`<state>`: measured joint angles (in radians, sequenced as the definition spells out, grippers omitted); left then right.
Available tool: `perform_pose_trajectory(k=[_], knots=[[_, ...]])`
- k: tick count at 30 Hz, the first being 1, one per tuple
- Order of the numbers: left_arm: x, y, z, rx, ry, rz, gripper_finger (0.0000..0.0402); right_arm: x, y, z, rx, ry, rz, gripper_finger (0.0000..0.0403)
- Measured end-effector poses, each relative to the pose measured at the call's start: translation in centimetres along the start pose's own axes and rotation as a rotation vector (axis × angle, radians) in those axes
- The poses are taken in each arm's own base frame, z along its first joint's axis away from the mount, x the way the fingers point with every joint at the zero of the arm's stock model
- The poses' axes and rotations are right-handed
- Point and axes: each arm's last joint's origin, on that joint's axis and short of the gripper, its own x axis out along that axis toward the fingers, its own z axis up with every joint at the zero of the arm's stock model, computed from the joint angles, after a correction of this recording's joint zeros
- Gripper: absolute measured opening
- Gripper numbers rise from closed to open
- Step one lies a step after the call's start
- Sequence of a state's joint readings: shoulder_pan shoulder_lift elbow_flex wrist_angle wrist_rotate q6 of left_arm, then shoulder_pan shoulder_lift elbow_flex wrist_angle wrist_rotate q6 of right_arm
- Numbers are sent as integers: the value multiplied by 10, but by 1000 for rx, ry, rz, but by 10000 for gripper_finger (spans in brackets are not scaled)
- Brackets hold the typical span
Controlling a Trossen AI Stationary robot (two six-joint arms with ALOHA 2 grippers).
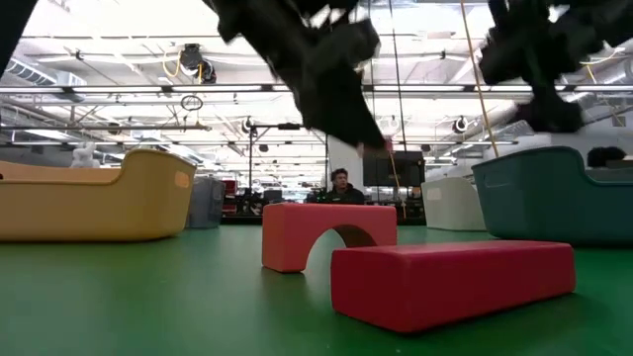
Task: Sort & place blocks by color
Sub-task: Put the top orange block into the yellow bin
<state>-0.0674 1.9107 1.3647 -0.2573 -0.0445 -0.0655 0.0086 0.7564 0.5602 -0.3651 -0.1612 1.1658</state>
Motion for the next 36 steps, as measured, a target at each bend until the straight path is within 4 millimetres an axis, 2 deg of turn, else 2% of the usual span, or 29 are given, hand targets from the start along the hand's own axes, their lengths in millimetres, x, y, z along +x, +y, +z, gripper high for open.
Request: perform_pose_trajectory(k=[4,8,12,16,20,26,30,36], knots=[[-42,-13,6,12,20,5,136,-8,23,8,-18,-99,246,297],[-83,-28,-1,29,120,46,136,-15,39,12,-1,-145,425,297],[-123,-39,-14,38,228,103,136,-15,49,7,-4,-122,515,297],[-143,-44,-31,-24,370,160,136,-11,54,-4,-26,-65,531,297],[-150,-49,-50,-48,523,211,136,-5,57,-16,-50,7,524,297],[-135,-50,-98,-67,722,202,136,-1,63,-35,-74,43,529,297],[-122,-46,-128,-73,795,224,136,0,69,-45,-75,11,566,297],[-110,-41,-151,-118,798,251,136,8,71,-51,11,-42,535,297]])
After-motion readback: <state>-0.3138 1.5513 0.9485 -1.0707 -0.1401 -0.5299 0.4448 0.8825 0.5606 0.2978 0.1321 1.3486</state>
